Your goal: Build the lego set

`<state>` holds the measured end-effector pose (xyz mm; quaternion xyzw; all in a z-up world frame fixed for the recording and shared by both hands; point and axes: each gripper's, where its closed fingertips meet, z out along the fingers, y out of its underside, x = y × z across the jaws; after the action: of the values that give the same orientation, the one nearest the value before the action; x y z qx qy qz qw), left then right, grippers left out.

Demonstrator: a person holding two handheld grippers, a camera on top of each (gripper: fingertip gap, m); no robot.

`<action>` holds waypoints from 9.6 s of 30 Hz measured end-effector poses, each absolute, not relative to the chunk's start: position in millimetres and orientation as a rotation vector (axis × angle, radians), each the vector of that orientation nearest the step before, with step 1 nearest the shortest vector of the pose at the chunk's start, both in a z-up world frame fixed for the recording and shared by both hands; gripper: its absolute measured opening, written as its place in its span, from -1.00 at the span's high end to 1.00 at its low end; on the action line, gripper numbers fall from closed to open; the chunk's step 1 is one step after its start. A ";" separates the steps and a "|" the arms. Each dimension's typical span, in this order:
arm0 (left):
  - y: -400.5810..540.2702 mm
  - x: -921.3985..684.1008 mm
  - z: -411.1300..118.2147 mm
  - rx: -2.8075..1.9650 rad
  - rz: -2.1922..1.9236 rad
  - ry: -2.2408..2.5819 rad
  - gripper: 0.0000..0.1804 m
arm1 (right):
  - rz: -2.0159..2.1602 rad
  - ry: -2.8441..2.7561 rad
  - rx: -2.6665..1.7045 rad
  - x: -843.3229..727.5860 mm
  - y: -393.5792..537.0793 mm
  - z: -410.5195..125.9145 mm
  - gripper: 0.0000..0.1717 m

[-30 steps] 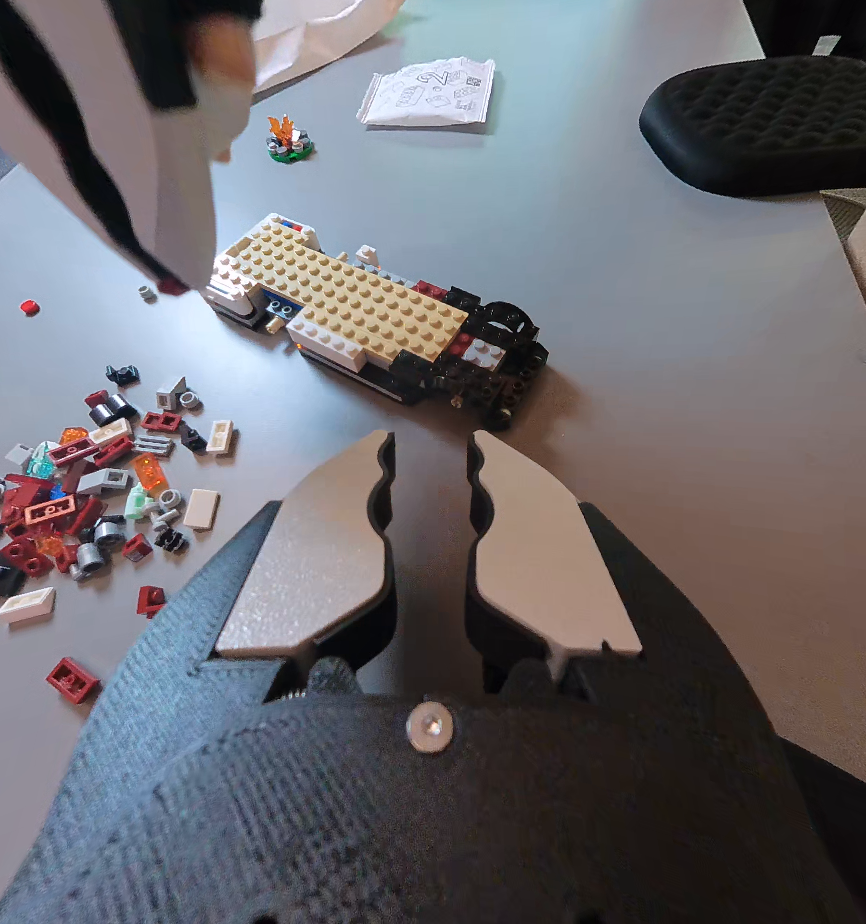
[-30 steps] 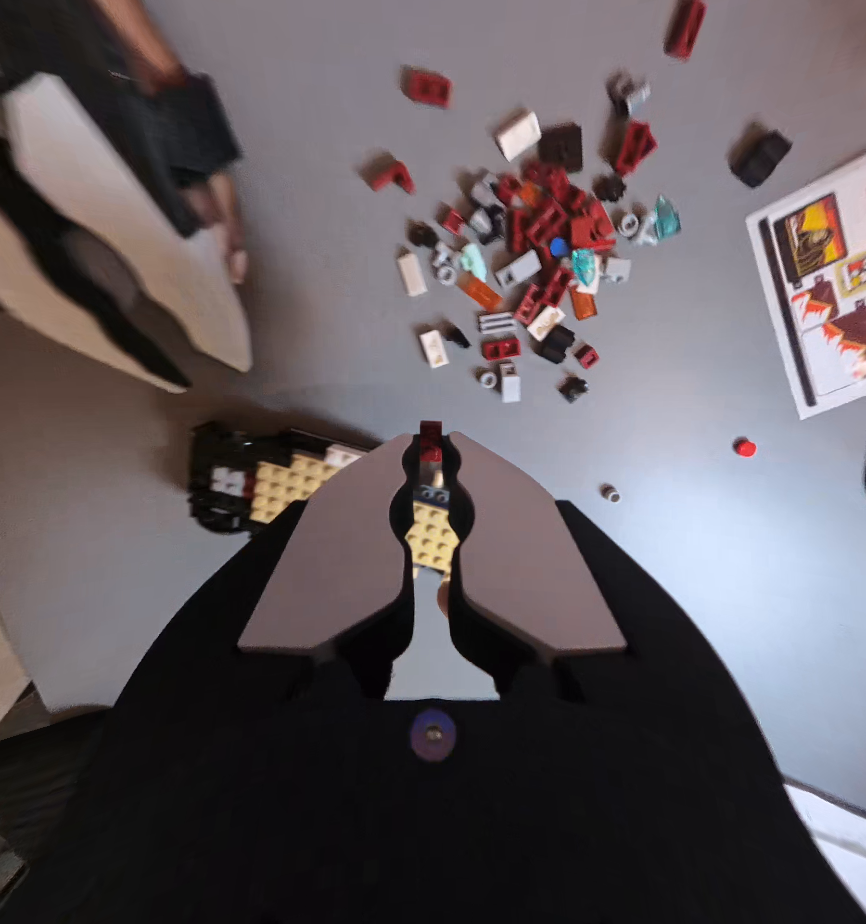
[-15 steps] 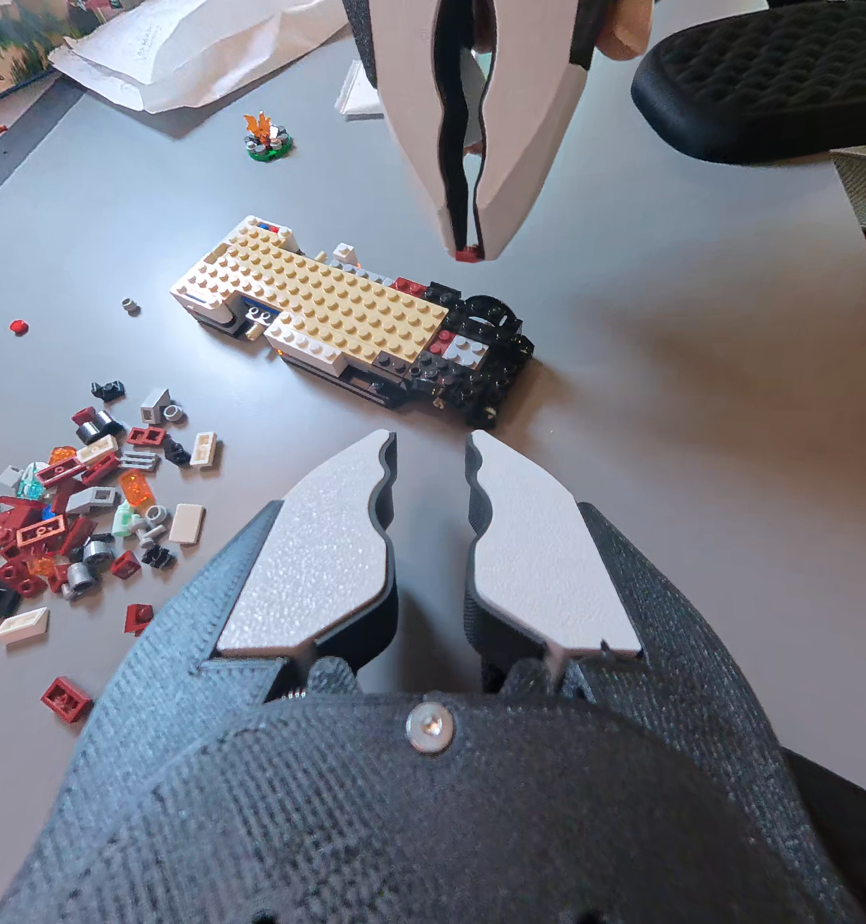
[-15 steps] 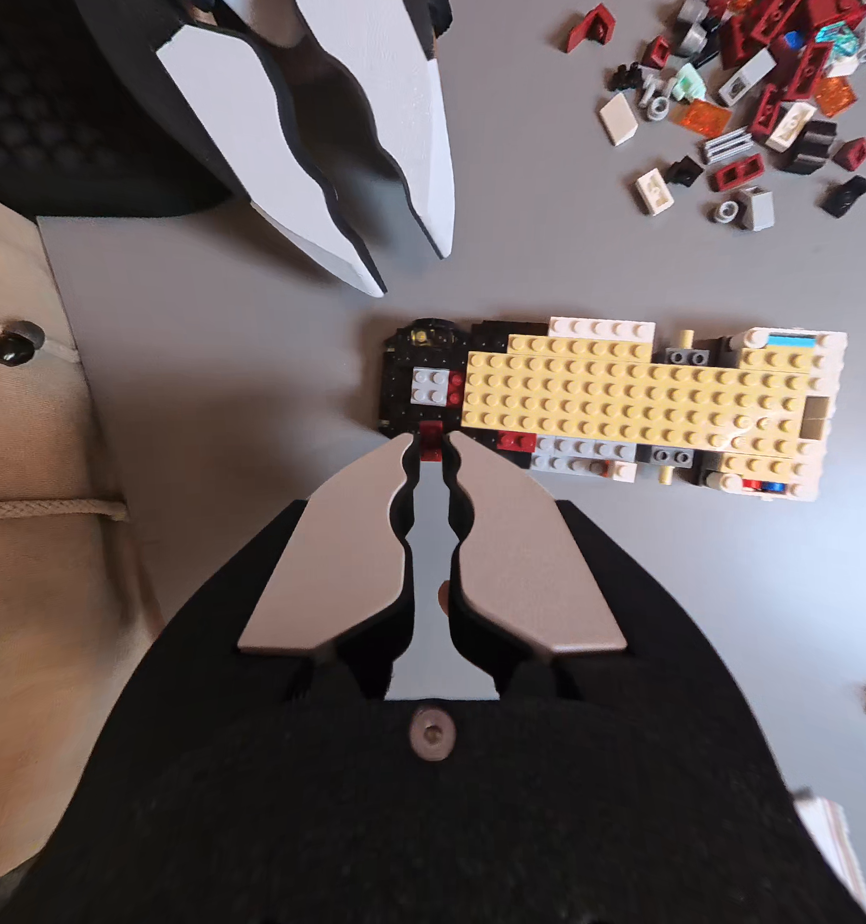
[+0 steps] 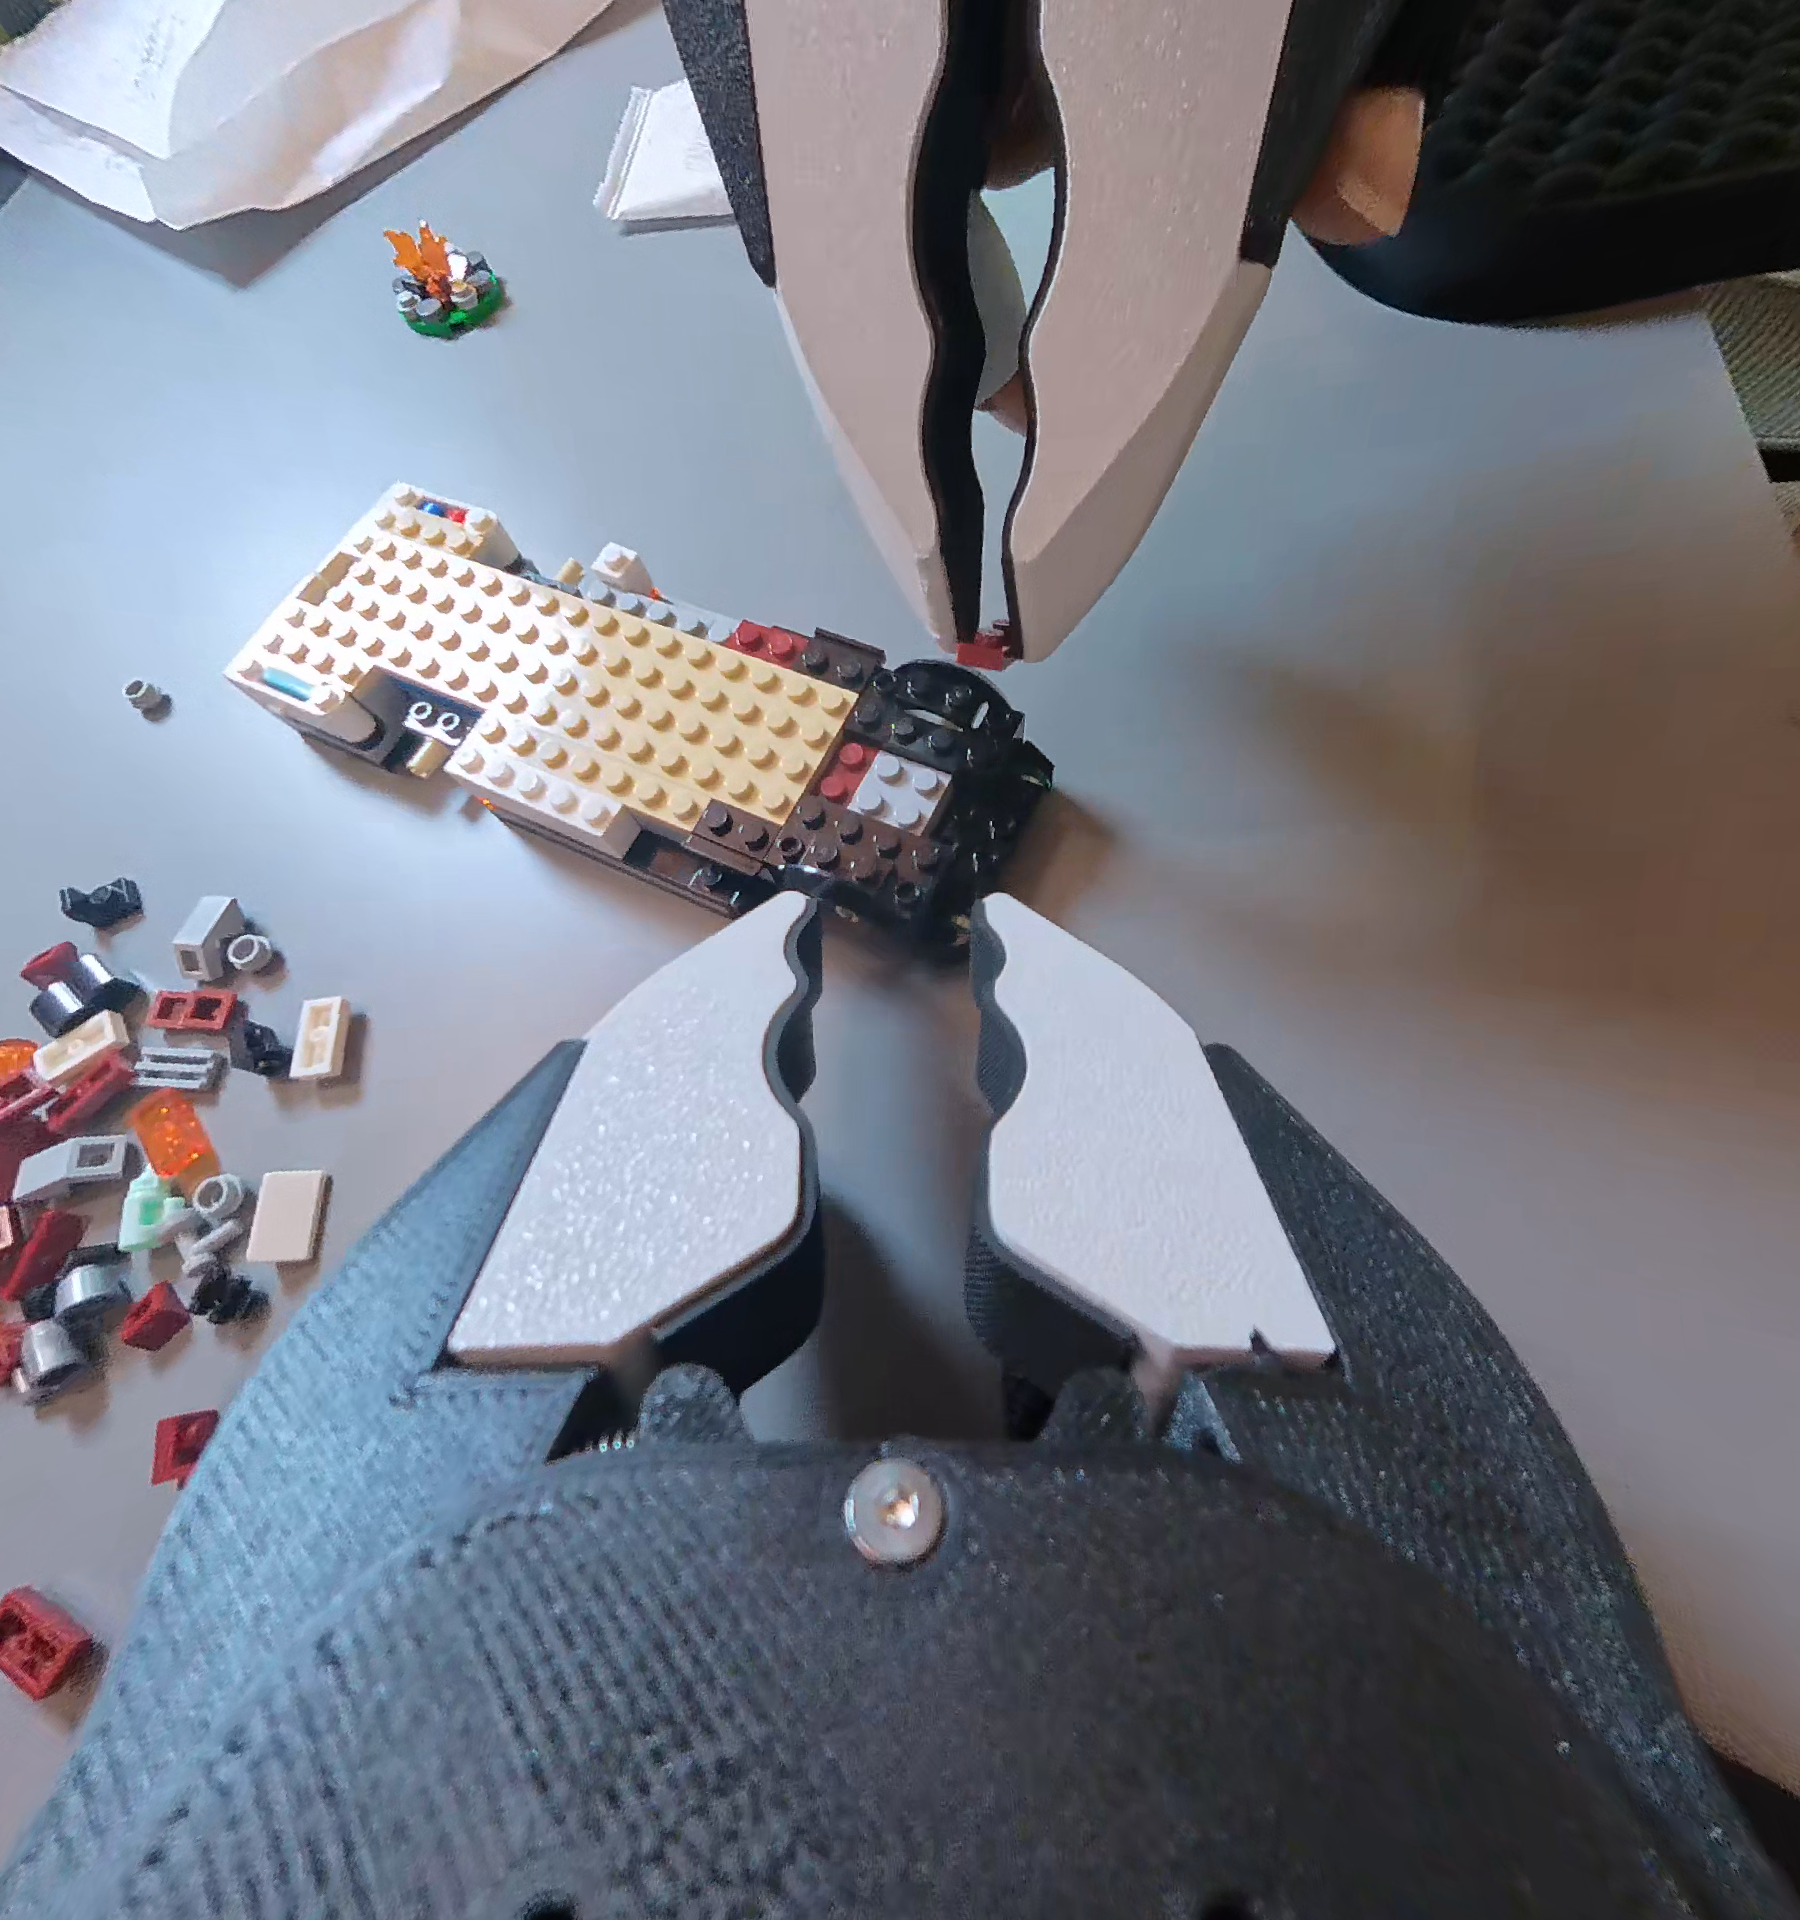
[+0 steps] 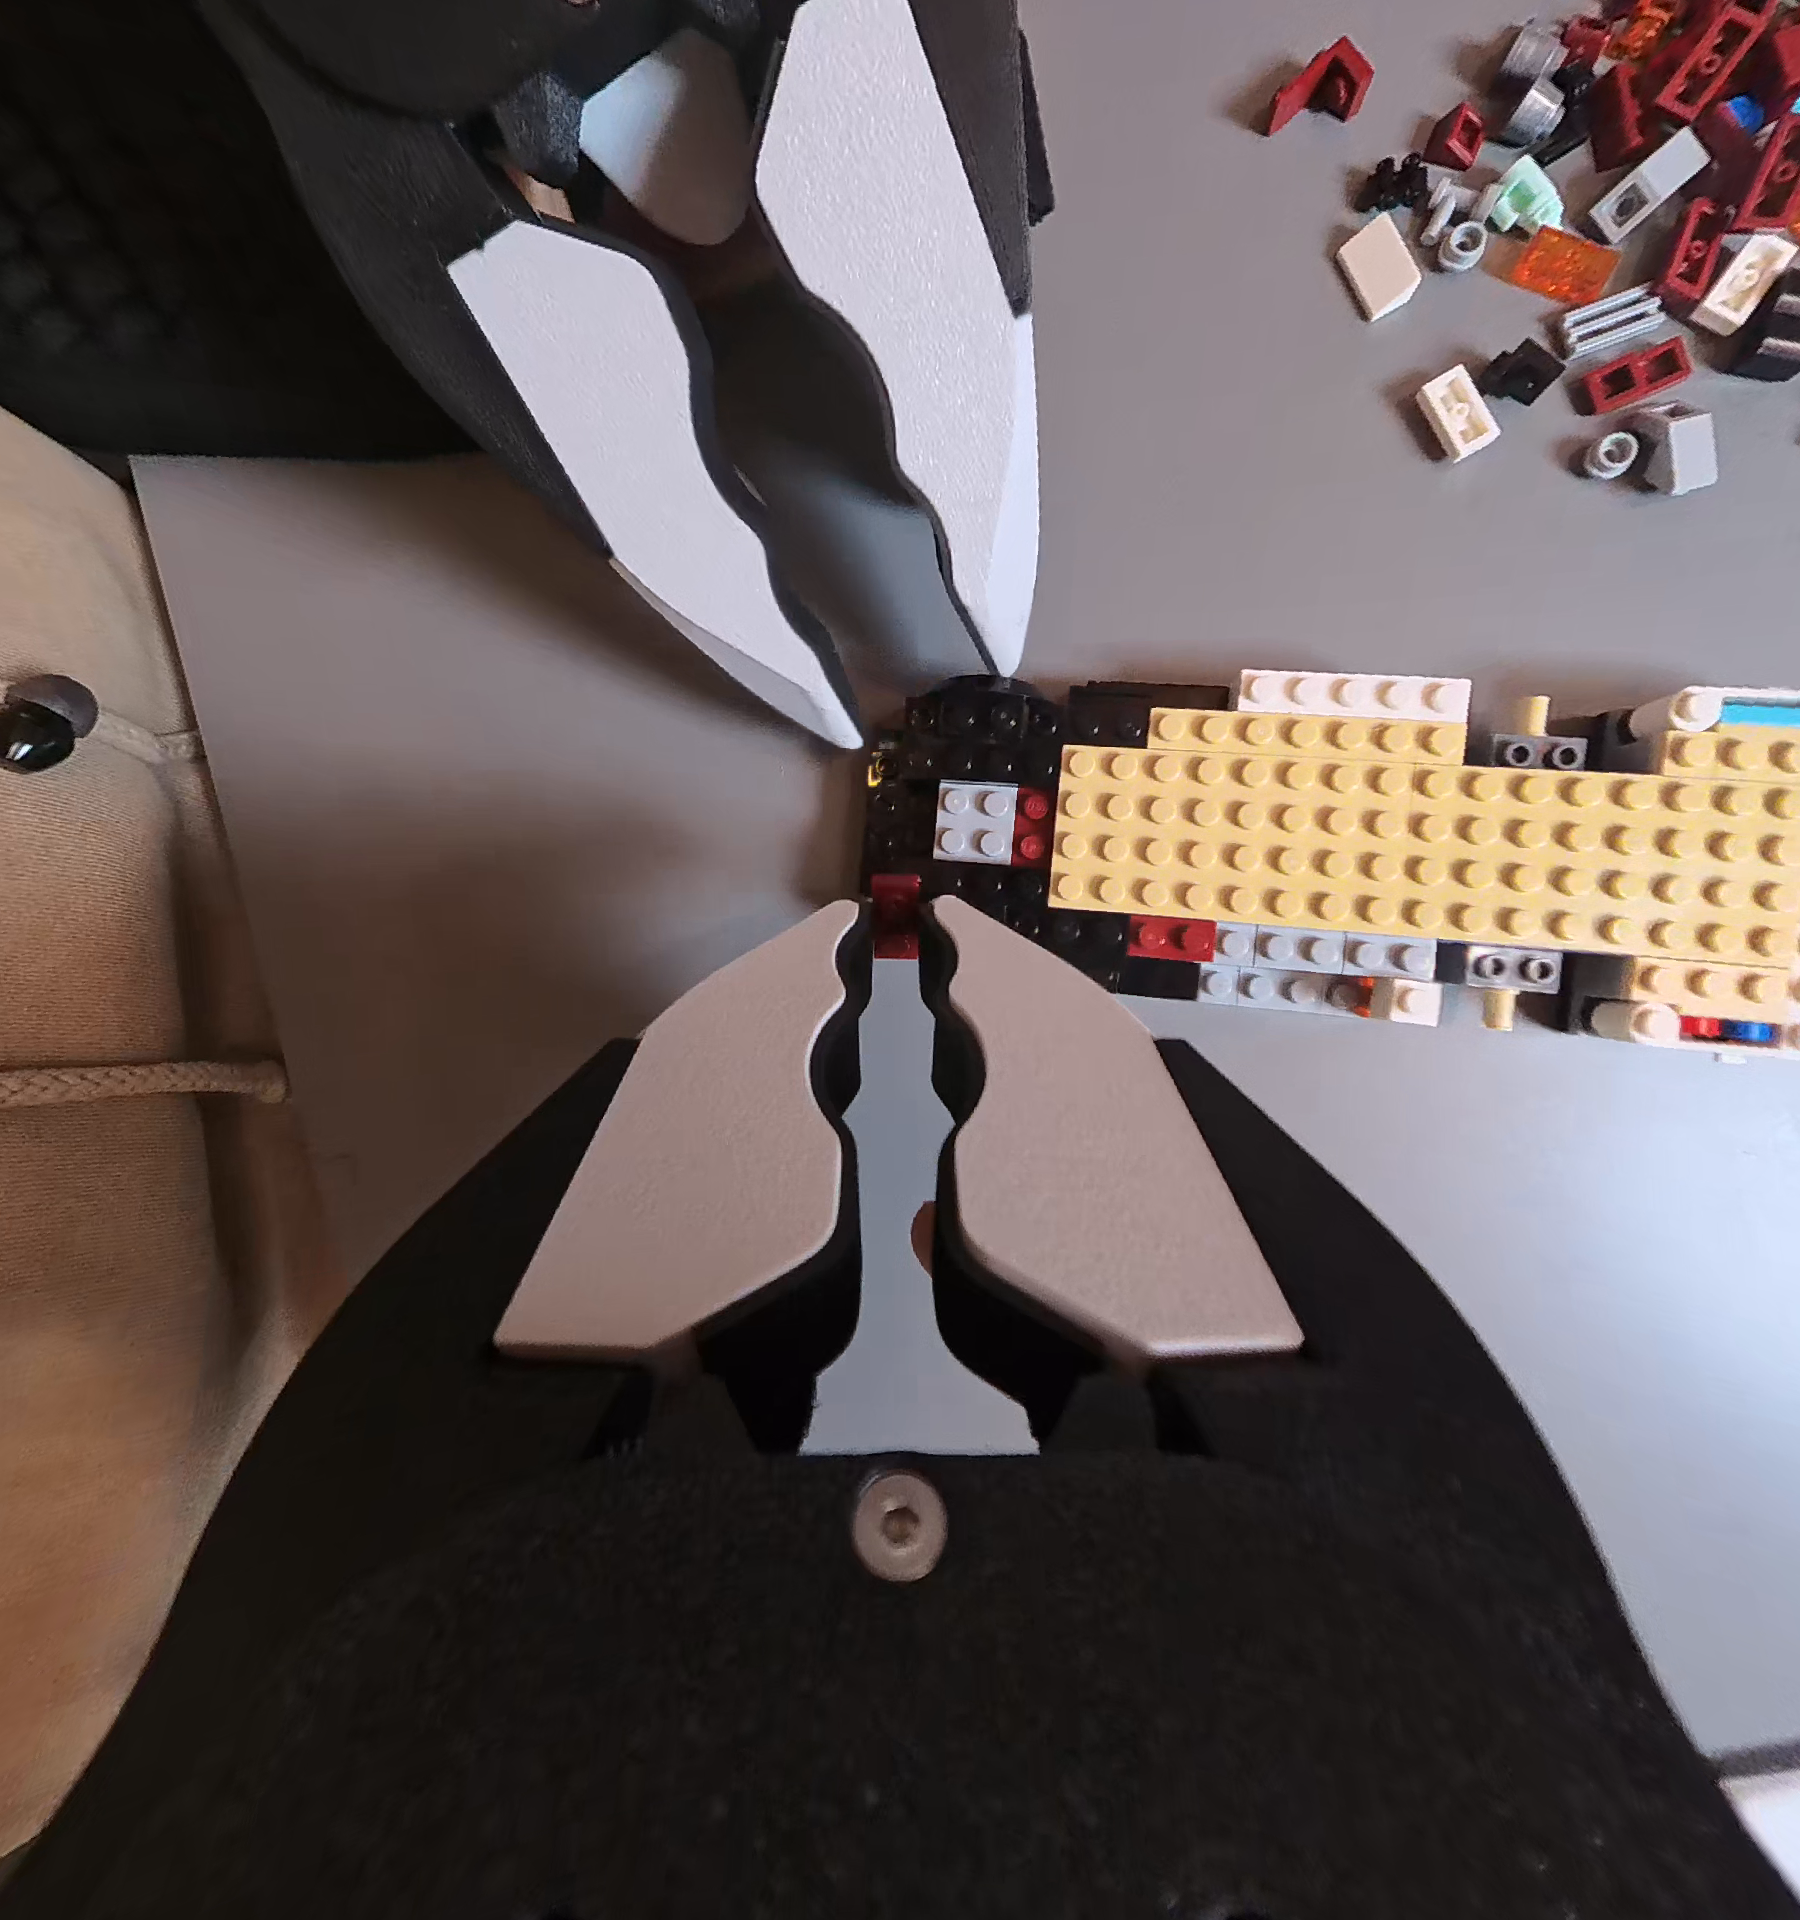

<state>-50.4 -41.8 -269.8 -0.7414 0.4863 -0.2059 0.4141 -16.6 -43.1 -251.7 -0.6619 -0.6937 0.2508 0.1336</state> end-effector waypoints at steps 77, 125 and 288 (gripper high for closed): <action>-45.2 -47.8 -272.6 -1.830 -0.497 1.266 0.75 | 0.449 -2.107 -1.844 -20.4 -43.8 -258.9 0.94; -32.8 -54.9 -271.4 -1.913 -0.561 1.144 0.73 | 0.808 -2.015 -1.699 -21.2 -33.3 -256.2 0.84; -57.4 -41.8 -236.4 -1.895 -1.000 0.947 0.81 | 0.522 -2.150 -1.689 -17.7 -39.8 -264.7 0.89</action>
<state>-41.8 -57.4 -236.4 -0.7453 0.3725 -0.3931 0.3889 -17.7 -39.8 -264.7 -0.5972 -0.7600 0.1845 0.1781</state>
